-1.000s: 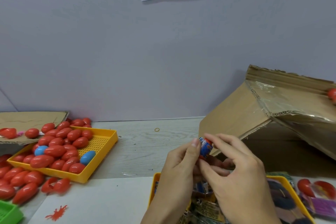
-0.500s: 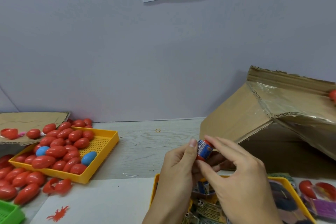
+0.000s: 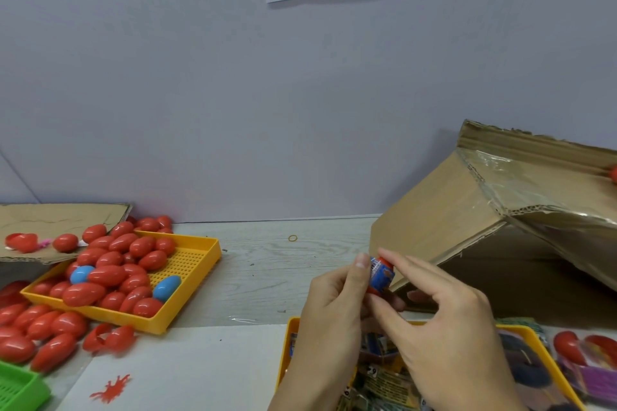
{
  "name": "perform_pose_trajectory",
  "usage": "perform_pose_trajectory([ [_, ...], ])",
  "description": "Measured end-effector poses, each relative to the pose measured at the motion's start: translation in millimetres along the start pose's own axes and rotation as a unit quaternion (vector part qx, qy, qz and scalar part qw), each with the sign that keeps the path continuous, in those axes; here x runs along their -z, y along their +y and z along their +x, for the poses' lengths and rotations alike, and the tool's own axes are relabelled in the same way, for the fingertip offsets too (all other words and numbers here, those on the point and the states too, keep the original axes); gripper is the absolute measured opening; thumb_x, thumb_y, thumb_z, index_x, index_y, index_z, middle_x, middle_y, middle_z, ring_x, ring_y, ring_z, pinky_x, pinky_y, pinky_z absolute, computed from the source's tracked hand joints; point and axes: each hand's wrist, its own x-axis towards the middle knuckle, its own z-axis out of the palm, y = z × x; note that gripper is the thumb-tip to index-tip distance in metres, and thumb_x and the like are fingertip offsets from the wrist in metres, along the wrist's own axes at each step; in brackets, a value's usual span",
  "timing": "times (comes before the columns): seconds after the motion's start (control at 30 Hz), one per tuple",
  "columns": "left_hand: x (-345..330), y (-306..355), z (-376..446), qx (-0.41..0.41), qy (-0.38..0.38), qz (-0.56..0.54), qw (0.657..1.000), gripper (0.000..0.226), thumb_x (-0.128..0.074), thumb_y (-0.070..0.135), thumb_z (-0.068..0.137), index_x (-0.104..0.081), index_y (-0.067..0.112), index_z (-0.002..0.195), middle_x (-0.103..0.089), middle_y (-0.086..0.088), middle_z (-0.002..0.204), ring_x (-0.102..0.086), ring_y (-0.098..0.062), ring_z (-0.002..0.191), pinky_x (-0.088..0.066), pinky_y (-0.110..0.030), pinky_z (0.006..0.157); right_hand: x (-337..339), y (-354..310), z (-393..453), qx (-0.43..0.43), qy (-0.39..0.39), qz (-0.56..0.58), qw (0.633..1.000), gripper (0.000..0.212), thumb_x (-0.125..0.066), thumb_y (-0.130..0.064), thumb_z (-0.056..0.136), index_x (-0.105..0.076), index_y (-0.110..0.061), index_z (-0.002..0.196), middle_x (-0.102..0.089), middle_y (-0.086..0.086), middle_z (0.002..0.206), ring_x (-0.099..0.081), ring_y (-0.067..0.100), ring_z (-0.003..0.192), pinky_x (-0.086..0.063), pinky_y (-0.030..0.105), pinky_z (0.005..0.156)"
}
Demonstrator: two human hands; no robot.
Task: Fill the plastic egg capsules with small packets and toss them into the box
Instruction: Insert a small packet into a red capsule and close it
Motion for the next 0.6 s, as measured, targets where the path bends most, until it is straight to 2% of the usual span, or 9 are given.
perform_pose_trajectory([
  [0.13,0.0,0.8,0.2,0.009,-0.004,-0.028,1.0,0.047,-0.049,0.043,0.093,-0.074,0.003,0.091,-0.073,-0.026,0.079,-0.074,-0.031,0.073,-0.059,-0.03,0.064,-1.8,-0.8,-1.6,-0.009,0.011,0.01,1.0,0.057,-0.086,-0.013,0.069,-0.068,-0.036,0.118,-0.062,-0.028,0.084,-0.058,-0.022,0.083,-0.038,-0.006,0.058],
  [0.23,1.1,0.2,0.2,0.004,0.003,-0.031,0.999,0.043,-0.051,0.04,0.093,-0.077,0.007,0.091,-0.074,-0.026,0.083,-0.075,-0.033,0.081,-0.06,-0.03,0.065,-2.4,-3.0,-1.2,-0.01,0.005,0.003,1.0,0.058,-0.086,-0.019,0.069,-0.066,-0.04,0.119,-0.057,-0.038,0.081,-0.056,-0.025,0.087,-0.039,-0.007,0.063],
  [0.33,0.5,0.3,0.2,-0.005,0.02,-0.012,1.0,0.039,-0.052,0.038,0.093,-0.079,0.01,0.09,-0.075,-0.023,0.087,-0.075,-0.033,0.085,-0.061,-0.031,0.066,-1.6,-1.7,-0.8,-0.019,0.002,0.008,1.0,0.056,-0.086,-0.018,0.069,-0.068,-0.039,0.118,-0.061,-0.035,0.081,-0.06,-0.022,0.084,-0.04,-0.006,0.063],
  [0.43,-2.5,0.7,-0.8,-0.06,0.054,0.056,0.995,0.034,-0.054,0.043,0.09,-0.079,0.019,0.088,-0.075,-0.013,0.087,-0.074,-0.026,0.086,-0.062,-0.035,0.071,-0.5,-0.3,0.4,-0.025,-0.007,0.01,1.0,0.057,-0.085,-0.022,0.07,-0.066,-0.042,0.12,-0.059,-0.039,0.088,-0.057,-0.022,0.092,-0.041,-0.006,0.068],
  [0.5,-3.1,2.8,-1.7,-0.112,0.083,0.1,0.985,0.023,-0.058,0.044,0.085,-0.079,0.032,0.087,-0.076,0.0,0.084,-0.074,-0.017,0.084,-0.061,-0.028,0.068,-0.3,0.7,1.8,-0.034,-0.016,0.008,0.999,0.058,-0.084,-0.027,0.07,-0.064,-0.043,0.122,-0.055,-0.042,0.09,-0.051,-0.026,0.099,-0.041,-0.006,0.072],
  [0.6,-4.3,7.0,-4.7,-0.136,0.075,0.123,0.98,0.019,-0.06,0.039,0.084,-0.078,0.043,0.082,-0.077,0.009,0.08,-0.074,-0.009,0.081,-0.057,-0.019,0.066,-0.6,2.7,1.2,-0.047,-0.014,-0.008,0.999,0.058,-0.084,-0.028,0.069,-0.065,-0.039,0.124,-0.051,-0.044,0.088,-0.058,-0.021,0.087,-0.041,-0.007,0.07],
])
